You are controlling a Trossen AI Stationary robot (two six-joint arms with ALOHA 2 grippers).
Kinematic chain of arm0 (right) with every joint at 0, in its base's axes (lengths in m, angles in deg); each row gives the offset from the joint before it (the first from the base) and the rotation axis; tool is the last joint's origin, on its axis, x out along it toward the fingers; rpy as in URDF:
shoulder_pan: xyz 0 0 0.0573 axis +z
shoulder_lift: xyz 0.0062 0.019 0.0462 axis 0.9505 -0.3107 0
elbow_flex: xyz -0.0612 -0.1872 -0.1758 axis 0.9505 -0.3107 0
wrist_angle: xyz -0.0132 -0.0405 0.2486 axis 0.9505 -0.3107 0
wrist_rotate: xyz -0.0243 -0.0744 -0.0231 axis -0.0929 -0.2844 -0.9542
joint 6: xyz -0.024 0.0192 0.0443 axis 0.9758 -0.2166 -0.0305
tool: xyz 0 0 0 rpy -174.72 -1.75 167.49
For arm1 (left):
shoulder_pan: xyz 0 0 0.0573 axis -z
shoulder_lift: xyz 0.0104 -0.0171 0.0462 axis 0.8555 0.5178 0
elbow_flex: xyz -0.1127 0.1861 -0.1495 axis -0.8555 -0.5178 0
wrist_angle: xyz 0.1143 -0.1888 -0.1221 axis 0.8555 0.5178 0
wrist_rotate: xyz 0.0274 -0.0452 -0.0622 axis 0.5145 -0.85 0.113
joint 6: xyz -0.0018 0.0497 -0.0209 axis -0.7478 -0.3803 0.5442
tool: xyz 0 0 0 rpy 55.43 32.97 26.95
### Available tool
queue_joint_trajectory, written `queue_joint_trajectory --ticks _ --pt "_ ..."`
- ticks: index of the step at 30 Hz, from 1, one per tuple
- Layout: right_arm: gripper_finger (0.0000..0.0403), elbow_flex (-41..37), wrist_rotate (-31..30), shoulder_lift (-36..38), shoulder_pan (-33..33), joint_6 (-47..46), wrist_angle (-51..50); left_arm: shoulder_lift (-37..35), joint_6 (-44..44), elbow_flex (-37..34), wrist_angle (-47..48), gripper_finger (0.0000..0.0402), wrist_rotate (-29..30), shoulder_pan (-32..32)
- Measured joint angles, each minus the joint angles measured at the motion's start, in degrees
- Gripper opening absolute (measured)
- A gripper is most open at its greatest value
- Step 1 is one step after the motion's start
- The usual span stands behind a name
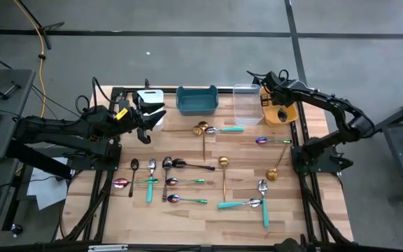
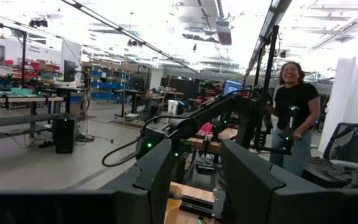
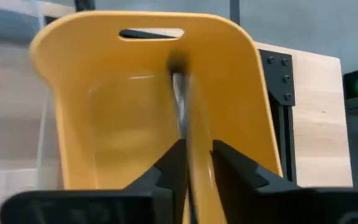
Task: Sort silverware by color (type)
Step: Put the black spoon into the yellow bin
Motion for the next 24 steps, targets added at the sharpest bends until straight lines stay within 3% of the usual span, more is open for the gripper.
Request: queue_joint_trajectory --ticks 7,11,14,18,22,24 --pt "0.0115 2.57 2.13 0.19 -0.06 2.25 -1.91 0.0 0.02 0.0 -0.23 0.0129 0.0 0.0" --pt "0.0117 5.71 7.14 3.45 0.43 4.51 -3.17 -0.02 0.2 0.0 -1.86 0.0129 0.02 0.0" --pt "0.0118 6.34 15.07 8.72 2.36 7.2 -2.69 -0.78 2.06 0.0 -1.93 0.0129 0.02 0.0" --pt "0.0118 6.36 30.64 16.71 6.99 9.59 -0.84 -2.01 4.97 -0.02 1.65 0.0129 0.02 0.0" --pt "0.0119 6.41 48.35 22.63 14.08 7.12 4.33 -2.73 7.76 -0.02 5.53 0.0129 -1.28 0.0" --pt "0.0119 6.41 53.03 24.36 18.57 4.71 8.26 -2.73 8.98 -0.02 6.85 0.0129 -3.54 0.0"
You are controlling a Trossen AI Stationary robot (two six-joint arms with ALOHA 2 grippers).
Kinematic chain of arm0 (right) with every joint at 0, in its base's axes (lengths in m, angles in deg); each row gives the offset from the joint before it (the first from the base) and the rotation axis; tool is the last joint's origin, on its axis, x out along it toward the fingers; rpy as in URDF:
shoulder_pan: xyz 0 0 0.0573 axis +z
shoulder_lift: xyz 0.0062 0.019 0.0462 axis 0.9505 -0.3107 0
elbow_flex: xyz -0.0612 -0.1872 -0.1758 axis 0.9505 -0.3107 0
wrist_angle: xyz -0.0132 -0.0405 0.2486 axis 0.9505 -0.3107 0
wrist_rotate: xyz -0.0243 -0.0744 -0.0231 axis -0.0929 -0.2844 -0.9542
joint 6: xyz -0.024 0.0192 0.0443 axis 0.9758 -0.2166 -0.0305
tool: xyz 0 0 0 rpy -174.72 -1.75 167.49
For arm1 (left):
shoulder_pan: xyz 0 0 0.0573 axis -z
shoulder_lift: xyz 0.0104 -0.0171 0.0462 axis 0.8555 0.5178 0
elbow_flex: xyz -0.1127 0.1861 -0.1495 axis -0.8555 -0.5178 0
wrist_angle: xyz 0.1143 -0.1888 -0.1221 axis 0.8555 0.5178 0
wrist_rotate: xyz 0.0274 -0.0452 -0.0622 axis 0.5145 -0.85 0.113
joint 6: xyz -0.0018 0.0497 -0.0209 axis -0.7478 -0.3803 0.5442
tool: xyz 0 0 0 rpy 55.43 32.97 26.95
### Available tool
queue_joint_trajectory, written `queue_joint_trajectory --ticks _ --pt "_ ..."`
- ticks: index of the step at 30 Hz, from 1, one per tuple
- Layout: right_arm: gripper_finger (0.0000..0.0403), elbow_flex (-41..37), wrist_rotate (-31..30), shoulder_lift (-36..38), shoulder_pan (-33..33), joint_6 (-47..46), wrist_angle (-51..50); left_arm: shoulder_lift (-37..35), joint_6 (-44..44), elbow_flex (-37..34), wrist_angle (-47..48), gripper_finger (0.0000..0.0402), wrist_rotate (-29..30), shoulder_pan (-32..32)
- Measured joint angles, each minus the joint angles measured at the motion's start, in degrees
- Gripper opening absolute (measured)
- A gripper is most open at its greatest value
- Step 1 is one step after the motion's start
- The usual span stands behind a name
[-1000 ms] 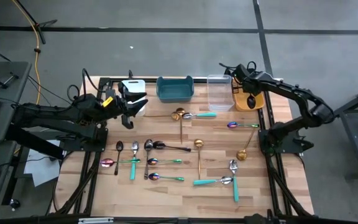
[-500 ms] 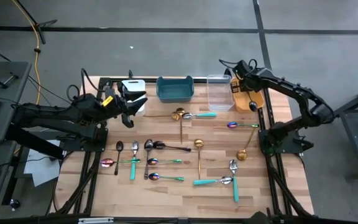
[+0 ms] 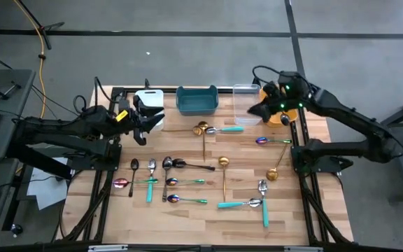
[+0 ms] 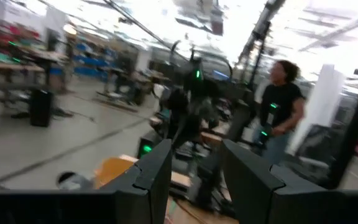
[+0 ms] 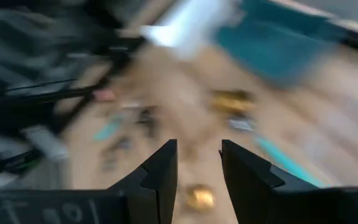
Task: Sort silverware by color (type)
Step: Put the black spoon into the yellow bin
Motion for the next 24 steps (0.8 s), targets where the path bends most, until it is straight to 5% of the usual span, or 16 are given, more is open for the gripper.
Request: queue_joint_trajectory --ticks 9,24 --pt "0.0119 0.02 -7.14 0.98 16.62 2.27 11.15 0.07 1.23 0.0 2.71 0.0129 -3.0 0.02" --pt "0.0119 0.0 -10.5 0.98 18.75 -2.95 11.32 0.07 1.63 0.0 2.71 0.0129 -2.97 0.02"
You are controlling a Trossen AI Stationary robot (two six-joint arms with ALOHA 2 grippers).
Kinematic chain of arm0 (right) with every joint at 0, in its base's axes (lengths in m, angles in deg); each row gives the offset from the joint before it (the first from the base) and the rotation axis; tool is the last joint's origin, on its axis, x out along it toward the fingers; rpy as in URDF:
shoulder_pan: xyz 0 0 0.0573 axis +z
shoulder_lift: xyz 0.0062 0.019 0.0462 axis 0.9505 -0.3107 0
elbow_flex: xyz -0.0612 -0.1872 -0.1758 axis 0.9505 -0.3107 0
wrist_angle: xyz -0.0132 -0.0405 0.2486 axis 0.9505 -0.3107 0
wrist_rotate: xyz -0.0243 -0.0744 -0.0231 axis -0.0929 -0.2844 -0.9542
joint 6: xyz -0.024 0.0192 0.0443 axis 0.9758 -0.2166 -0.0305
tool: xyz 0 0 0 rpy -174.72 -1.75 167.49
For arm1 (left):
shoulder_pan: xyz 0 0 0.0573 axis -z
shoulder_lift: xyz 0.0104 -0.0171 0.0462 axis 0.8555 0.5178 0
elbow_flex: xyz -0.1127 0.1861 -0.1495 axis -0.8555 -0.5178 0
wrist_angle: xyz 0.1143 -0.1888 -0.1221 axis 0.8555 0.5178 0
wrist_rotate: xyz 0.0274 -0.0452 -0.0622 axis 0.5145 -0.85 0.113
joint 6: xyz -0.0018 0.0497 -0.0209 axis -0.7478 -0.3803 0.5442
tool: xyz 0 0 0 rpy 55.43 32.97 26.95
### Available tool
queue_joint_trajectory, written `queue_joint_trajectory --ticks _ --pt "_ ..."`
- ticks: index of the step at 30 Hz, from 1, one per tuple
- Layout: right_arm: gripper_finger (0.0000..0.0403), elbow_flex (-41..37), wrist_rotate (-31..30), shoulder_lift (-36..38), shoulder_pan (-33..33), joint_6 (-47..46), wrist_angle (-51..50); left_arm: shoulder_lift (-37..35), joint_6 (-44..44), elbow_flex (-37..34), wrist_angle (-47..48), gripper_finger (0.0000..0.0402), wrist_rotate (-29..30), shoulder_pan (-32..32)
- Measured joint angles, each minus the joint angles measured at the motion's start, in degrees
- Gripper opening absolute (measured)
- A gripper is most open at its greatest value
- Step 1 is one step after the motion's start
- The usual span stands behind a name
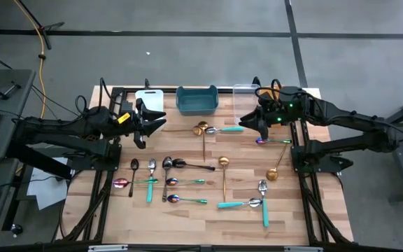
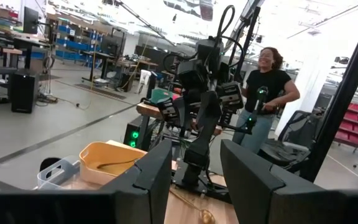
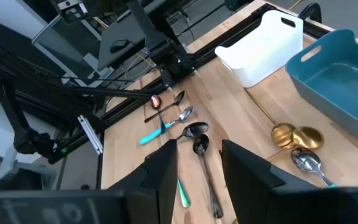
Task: Sort silverware by color (type)
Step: Put the black spoon into the yellow bin
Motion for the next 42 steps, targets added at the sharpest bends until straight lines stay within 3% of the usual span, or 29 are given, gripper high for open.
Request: queue_joint_trajectory --ticks 5,10,14,16,18,20,24,27,30,32,35,39,42 --pt "0.0119 0.0 0.0 0.0 0.0 0.01 0.01 0.01 1.07 0.39 5.01 0.0129 1.03 0.0" --pt "0.0119 0.0 -0.44 0.0 0.0 -0.23 0.0 4.25 9.42 10.38 32.91 0.0129 -1.72 0.35" --pt "0.0119 0.0 -0.54 0.0 0.0 -7.33 0.0 11.39 25.85 19.34 58.32 0.0129 -13.76 2.23" --pt "0.0119 0.0 -1.58 0.0 0.0 -7.25 -0.05 14.25 28.76 21.15 66.45 0.0129 -17.47 4.12" --pt "0.0119 0.0 -2.91 0.0 0.0 -4.42 -0.33 16.21 34.05 21.16 70.68 0.0129 -16.43 6.07" --pt "0.0119 0.0 -5.18 -0.02 -0.02 -8.01 -0.14 18.04 41.99 21.05 71.99 0.0129 -16.69 7.14" --pt "0.0119 0.0 -5.85 -0.02 -0.16 -7.76 -1.22 20.38 36.47 21.07 71.35 0.0129 -14.26 8.71" --pt "0.0119 0.0 -8.01 -0.4 -0.13 -9.18 -0.34 22.54 39.04 21.07 69.8 0.0129 -12.6 8.59" --pt "0.0119 0.0 -9.53 -0.92 -0.7 -6.21 -1.0 25.47 50.11 21.14 69.81 0.0129 -10.06 7.35" --pt "0.0119 0.0 -9.78 -0.83 -1.03 -7.94 -0.82 28.26 60.38 21.11 69.55 0.0129 -12.14 6.77" --pt "0.0119 0.0 -9.84 -0.83 -1.02 -9.07 -1.56 32.05 58.51 21.11 69.57 0.0129 -14.48 6.79" --pt "0.0119 0.0 -9.51 -0.88 -0.98 -9.28 -2.6 37.86 72.99 21.05 70.31 0.0129 -14.27 9.22" --pt "0.0119 0.0 -9.51 -1.22 -1.0 -9.74 -2.71 41.95 77.76 21.16 68.51 0.0129 -13.55 11.47"
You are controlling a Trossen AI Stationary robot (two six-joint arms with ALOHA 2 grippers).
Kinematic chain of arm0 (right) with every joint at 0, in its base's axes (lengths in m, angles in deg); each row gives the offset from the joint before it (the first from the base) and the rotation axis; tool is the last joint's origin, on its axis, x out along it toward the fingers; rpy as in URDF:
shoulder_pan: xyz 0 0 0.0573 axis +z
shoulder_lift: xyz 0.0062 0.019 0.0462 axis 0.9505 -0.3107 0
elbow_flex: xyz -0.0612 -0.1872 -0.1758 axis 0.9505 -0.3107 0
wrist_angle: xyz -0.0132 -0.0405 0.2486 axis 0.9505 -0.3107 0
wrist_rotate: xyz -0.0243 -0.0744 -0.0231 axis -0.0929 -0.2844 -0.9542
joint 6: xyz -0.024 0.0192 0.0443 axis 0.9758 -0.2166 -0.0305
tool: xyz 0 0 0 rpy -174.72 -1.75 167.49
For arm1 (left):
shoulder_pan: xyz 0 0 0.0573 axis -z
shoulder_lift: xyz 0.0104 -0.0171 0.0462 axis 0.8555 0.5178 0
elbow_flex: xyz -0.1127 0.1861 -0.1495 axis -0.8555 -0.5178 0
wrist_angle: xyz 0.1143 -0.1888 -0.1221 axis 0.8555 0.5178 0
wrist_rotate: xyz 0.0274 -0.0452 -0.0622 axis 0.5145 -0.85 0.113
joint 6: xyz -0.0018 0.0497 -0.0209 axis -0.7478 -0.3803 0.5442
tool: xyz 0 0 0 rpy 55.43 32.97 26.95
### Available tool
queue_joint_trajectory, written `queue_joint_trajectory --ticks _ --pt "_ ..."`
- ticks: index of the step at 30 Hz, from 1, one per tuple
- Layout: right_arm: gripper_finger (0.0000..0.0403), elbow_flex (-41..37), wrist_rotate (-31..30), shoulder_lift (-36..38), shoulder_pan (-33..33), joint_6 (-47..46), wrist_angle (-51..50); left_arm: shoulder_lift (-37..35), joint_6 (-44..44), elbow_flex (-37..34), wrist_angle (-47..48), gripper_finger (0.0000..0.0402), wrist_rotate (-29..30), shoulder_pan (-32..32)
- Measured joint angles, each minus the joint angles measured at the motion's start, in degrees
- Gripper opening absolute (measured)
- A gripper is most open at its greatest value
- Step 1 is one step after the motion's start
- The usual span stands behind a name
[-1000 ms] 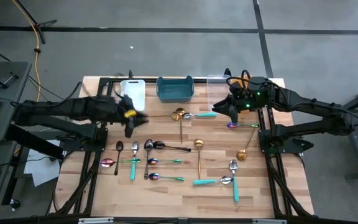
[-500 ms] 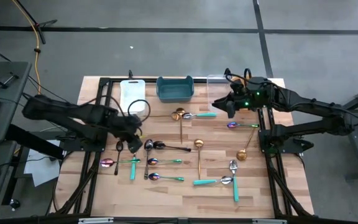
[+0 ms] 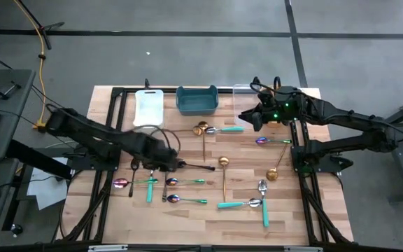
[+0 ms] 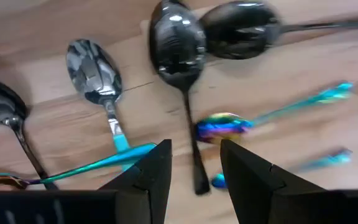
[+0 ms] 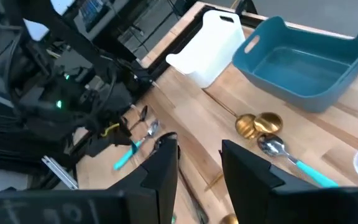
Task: Sort silverware by color (type)
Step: Put the black spoon into the yellow bin
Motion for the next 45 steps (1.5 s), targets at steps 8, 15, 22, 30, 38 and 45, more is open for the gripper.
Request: queue_joint_trajectory --ticks 8,15,22,30,38,45 --pt "0.0119 0.0 -0.02 0.02 -0.05 4.31 -0.55 8.85 7.8 -0.04 -2.51 0.0129 1.22 1.86" --pt "0.0119 0.0 -0.02 0.02 -0.05 6.16 -0.57 13.39 4.72 -0.04 -9.03 0.0129 1.67 1.41" --pt "0.0119 0.0 -0.04 0.02 -0.05 6.77 -1.04 16.31 4.6 -0.04 -7.7 0.0129 0.59 1.39" --pt "0.0119 0.0 -0.04 0.02 -0.05 6.57 -1.4 17.93 3.16 -0.02 -7.77 0.0129 0.61 1.39" --pt "0.0119 0.0 -0.04 0.02 -0.05 5.59 -1.45 17.91 0.0 -0.04 -7.16 0.0041 0.01 0.55" --pt "0.0119 0.0 -0.04 0.02 -0.05 5.63 -1.44 13.77 -4.4 -0.09 -3.59 0.0017 0.21 -1.17"
